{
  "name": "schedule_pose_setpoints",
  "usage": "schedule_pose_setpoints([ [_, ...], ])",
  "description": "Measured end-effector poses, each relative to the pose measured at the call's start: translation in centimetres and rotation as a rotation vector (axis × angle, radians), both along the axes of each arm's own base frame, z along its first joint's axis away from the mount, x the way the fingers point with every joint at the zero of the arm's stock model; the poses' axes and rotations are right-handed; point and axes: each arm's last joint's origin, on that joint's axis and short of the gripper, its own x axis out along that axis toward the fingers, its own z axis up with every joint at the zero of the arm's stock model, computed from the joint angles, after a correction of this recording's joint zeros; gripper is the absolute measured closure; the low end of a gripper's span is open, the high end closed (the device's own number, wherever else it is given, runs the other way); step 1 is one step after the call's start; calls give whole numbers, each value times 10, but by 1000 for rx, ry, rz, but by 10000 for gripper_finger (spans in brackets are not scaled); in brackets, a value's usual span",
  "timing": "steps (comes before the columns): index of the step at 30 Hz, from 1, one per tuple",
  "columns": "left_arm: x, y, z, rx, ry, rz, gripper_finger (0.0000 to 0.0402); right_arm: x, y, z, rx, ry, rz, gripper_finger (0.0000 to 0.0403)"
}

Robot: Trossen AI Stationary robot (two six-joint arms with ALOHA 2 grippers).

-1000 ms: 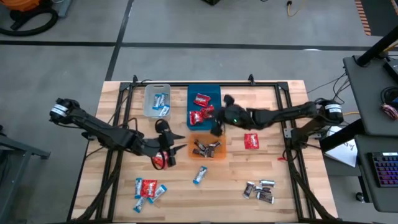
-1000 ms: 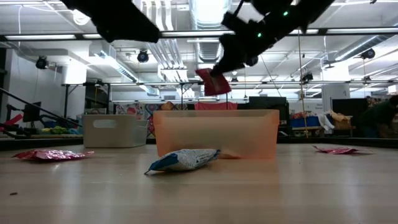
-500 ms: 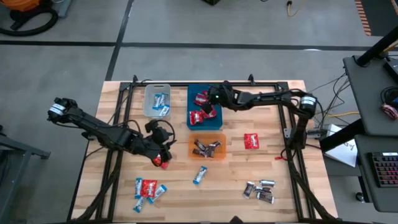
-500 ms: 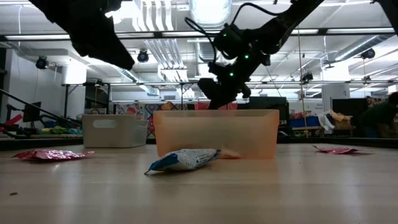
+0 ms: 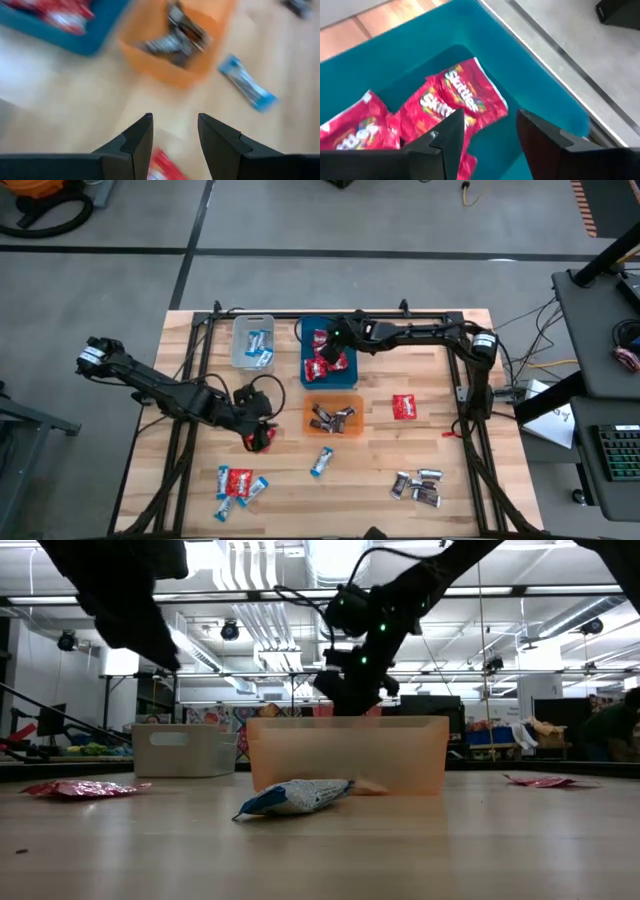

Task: Sort candy
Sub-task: Put the blue chocolate bar into the gray bin

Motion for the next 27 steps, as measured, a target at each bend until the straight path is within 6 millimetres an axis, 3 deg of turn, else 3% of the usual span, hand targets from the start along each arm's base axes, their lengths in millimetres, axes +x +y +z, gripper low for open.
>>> schedule_pose_setpoints([
  [7,2,-25,9,-334,154,-85,263,-11,28,36,7,22,58,225],
  [11,4,-44,8,-399,248,-58,263,-19,50,57,2,14,108,225],
  [18,14,-85,3,-360,320,-110,263,-29,87,88,-34,-28,228,225],
  [27,13,-129,-27,-157,347,-147,262,-53,129,115,-22,-35,327,225],
])
